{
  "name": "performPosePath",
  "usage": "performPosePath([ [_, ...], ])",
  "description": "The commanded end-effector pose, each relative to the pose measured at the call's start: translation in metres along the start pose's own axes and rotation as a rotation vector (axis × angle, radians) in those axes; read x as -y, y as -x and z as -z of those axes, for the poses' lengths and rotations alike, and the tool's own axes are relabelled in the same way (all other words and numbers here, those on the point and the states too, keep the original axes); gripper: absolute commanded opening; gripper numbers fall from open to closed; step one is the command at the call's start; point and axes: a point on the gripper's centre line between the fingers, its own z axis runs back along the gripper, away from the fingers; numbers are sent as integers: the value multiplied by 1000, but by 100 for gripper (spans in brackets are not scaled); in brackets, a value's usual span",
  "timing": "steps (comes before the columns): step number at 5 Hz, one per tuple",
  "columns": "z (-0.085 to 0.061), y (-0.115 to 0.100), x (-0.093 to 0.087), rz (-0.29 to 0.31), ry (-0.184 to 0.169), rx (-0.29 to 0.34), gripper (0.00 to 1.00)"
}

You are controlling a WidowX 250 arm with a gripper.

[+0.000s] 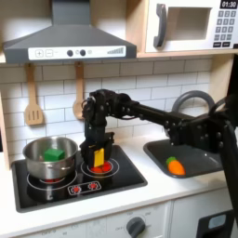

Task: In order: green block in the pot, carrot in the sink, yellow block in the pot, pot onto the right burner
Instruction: 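Put the yellow block in the pot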

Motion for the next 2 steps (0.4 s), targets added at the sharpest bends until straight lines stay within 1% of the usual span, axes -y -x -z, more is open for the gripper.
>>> performPosePath([
  [1,-19,5,7,36,49,4,0],
  [2,-24,8,7,39,92,-17,0],
])
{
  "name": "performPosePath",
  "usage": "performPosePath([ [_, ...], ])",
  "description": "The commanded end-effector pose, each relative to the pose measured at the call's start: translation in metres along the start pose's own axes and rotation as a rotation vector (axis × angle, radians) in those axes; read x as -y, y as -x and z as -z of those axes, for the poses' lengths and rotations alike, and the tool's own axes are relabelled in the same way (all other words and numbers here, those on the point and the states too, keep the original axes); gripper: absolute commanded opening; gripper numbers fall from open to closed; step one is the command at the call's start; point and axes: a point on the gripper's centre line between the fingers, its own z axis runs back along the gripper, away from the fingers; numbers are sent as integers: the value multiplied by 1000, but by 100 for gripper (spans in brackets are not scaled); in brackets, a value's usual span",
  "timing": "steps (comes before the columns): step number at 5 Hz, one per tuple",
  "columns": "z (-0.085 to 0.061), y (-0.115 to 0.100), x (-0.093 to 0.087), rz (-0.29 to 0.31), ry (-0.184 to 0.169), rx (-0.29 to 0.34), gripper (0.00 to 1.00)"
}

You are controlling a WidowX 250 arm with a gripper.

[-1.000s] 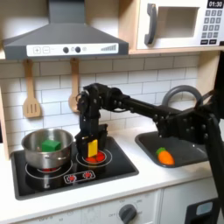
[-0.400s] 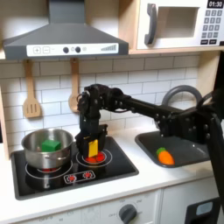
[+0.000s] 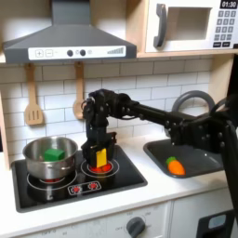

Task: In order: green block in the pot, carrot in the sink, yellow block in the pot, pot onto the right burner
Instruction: 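Put the yellow block in the pot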

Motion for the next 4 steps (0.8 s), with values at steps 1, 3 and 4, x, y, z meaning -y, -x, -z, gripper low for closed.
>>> performPosePath([
  [1,-22,0,4,23,61,18,0],
  [3,-48,-3,0,39,73,101,0],
  [4,-64,-6,-2,38,79,156,0],
])
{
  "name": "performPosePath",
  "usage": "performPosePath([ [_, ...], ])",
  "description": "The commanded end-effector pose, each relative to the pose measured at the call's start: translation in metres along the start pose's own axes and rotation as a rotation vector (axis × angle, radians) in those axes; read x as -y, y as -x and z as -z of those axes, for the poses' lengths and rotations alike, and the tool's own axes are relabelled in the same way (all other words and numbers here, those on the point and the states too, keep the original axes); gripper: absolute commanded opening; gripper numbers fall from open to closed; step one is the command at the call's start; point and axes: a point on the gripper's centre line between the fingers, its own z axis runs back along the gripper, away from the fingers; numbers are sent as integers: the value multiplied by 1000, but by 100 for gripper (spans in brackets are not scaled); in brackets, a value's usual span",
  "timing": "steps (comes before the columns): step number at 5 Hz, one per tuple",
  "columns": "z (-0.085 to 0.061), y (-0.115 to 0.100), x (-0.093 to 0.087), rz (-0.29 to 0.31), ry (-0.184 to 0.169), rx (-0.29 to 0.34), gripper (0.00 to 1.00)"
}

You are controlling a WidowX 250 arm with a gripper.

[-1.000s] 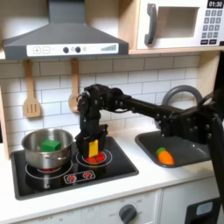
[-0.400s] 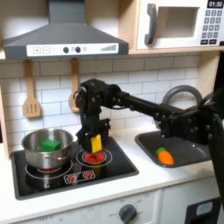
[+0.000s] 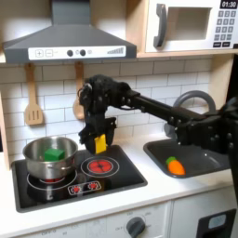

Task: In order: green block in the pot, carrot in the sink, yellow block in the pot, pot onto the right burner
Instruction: 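Put the yellow block in the pot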

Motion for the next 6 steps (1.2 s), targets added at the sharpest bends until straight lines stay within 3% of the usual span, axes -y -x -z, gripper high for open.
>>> performPosePath([
  [1,-31,-7,-5,-12,4,90,0],
  [2,-33,-11,-19,-53,-6,99,0],
  [4,-56,-25,-40,-131,-25,155,0],
  [6,-29,-31,-65,-190,-71,88,0],
])
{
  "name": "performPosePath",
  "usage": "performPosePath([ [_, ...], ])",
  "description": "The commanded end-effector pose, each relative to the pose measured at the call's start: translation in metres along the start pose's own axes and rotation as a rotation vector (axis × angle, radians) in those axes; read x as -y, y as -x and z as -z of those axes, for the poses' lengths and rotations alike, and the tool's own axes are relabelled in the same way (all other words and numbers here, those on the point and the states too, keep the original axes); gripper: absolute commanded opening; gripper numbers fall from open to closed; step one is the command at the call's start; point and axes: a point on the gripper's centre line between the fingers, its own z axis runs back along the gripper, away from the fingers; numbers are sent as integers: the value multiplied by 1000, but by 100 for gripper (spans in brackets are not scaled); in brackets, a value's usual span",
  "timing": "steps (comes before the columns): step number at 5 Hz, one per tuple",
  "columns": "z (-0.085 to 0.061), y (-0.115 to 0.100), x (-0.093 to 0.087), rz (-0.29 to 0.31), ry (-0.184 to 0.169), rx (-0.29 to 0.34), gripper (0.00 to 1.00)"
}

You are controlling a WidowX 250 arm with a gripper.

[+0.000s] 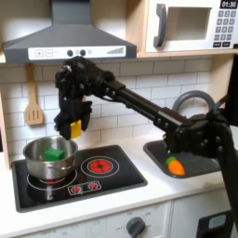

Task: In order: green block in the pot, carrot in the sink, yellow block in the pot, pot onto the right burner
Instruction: 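Put the yellow block in the pot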

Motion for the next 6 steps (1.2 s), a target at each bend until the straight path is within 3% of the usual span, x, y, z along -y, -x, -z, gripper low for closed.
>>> performPosePath([
  [1,28,-1,-16,-27,-46,-64,0],
  [2,37,2,-19,-33,-56,-85,0],
  [4,31,-1,-18,-32,-58,-71,0],
  [6,35,2,-19,-20,-61,-99,100],
])
